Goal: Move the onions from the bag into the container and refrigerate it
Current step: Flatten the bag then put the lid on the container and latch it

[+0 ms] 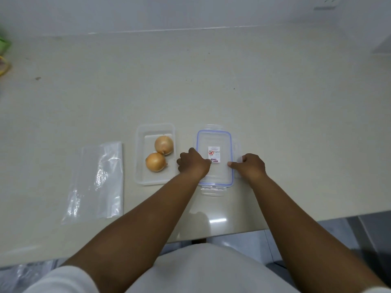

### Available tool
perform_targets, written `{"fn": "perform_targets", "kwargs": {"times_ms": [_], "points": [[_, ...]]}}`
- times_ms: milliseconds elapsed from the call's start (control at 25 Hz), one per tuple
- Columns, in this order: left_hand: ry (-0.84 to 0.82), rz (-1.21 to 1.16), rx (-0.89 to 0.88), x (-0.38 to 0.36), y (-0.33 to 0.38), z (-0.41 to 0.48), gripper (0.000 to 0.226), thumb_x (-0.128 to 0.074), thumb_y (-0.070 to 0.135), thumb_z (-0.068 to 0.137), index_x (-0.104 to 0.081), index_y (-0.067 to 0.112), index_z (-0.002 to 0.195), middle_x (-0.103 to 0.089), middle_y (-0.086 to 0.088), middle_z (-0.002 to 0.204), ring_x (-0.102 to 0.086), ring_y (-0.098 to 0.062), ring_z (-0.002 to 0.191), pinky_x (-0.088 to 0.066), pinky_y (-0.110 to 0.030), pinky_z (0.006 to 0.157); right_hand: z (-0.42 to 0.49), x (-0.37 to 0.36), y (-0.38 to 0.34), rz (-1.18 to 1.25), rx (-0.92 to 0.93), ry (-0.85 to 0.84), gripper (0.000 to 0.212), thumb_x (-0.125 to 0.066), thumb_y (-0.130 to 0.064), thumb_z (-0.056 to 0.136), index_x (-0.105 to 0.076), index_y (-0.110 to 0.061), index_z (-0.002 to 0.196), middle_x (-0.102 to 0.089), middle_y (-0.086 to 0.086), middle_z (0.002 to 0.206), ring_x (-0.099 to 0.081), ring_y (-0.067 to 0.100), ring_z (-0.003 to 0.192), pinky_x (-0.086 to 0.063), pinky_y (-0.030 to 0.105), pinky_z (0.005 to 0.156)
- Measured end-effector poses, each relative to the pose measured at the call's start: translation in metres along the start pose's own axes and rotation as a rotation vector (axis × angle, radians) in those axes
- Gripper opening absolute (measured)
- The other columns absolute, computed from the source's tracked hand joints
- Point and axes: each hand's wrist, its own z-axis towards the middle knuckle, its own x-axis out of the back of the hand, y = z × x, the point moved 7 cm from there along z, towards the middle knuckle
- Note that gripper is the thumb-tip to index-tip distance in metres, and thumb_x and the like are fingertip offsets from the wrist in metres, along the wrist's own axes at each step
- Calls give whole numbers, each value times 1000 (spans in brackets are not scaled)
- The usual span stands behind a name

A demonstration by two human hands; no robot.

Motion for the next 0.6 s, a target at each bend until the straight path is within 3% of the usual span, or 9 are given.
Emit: {"fn": "perform_targets", "kwargs": {"times_ms": [80, 200, 400, 600], "points": [[-5, 44, -31, -3, 1, 0, 56, -65, 40, 82, -47, 11, 127, -45, -16, 131, -42, -36, 122, -40, -39, 96, -5, 5, 5, 105, 12, 48, 33, -81, -32, 71, -52, -15, 74, -56, -3, 75, -57, 24, 77, -46, 33, 65], [-3, -43, -82, -4, 1, -1, 55, -66, 34, 82, -48, 11, 129, -42, -17, 133, -42, -35, 123, -39, -37, 98, -13, 10, 12, 377, 59, 42, 28, -80, -16, 72, -52, -15, 76, -65, 8, 81, -62, 27, 72, -56, 42, 69], [-29, -253, -98, 5, -5, -5, 66, -69, 28, 83, -38, 7, 137, -50, -15, 135, -52, -32, 121, -42, -32, 90, -26, 22, 12, 584, 107, 36, 23, -79, -9, 74, -60, -17, 83, -71, 7, 79, -66, 20, 67, -51, 30, 59], [76, -384, -218, 48, -6, -18, 67, -75, 32, 77, -47, 10, 133, -60, -2, 102, -60, -22, 98, -40, -26, 79, -42, 26, -6, 735, 121, 8, 18, -76, -2, 76, -62, -10, 84, -74, 7, 71, -75, 29, 70, -55, 27, 55]]}}
